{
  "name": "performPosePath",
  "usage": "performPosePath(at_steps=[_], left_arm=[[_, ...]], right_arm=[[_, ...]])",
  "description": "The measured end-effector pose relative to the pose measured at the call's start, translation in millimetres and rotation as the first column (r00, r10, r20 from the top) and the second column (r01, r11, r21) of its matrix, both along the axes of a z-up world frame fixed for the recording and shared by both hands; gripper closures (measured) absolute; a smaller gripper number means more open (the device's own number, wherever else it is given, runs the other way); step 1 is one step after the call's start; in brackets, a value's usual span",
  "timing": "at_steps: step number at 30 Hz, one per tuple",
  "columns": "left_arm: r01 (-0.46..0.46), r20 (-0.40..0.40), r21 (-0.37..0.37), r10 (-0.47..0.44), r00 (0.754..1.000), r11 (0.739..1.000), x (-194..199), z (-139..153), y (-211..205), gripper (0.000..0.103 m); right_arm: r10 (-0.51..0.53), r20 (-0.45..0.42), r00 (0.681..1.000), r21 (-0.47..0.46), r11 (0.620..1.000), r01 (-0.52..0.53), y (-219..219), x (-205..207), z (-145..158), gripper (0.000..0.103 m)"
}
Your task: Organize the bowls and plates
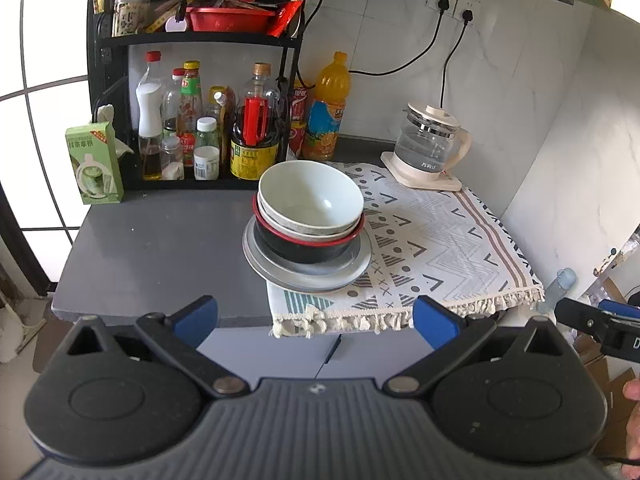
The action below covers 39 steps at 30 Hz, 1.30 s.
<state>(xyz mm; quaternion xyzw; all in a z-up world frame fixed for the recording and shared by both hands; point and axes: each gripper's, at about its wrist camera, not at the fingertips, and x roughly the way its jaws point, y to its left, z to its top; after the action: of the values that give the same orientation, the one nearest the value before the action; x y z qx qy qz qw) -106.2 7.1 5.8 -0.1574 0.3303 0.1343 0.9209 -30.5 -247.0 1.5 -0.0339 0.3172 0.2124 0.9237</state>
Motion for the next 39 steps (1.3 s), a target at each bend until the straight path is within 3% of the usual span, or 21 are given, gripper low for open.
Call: performPosePath(at_steps=[11,15,39], left_arm=[[0.004,-0.002,0.001,-0.004,1.000,1.000,6.7,-3.3,1.8,0.000],[0.018,-0.008,0.037,-0.017,1.000,0.999,8.4,-4.8,-1.3,0.000],[0.029,-0.022,0.021,-0.028,0.999,0.999,9.5,-12.6,-1.3,0.000]], right_arm=[[0.003,-0.009,1.000,-0.006,1.000,-0.003,8.2,1.4,-4.7,0.000],[0.004,-0.006,1.000,-0.009,1.000,-0.004,8.7,2.3,-5.8,0.000],[-0.009,-0.044,0.999,-0.018,1.000,0.009,4.4,1.2,-13.8,0.000]])
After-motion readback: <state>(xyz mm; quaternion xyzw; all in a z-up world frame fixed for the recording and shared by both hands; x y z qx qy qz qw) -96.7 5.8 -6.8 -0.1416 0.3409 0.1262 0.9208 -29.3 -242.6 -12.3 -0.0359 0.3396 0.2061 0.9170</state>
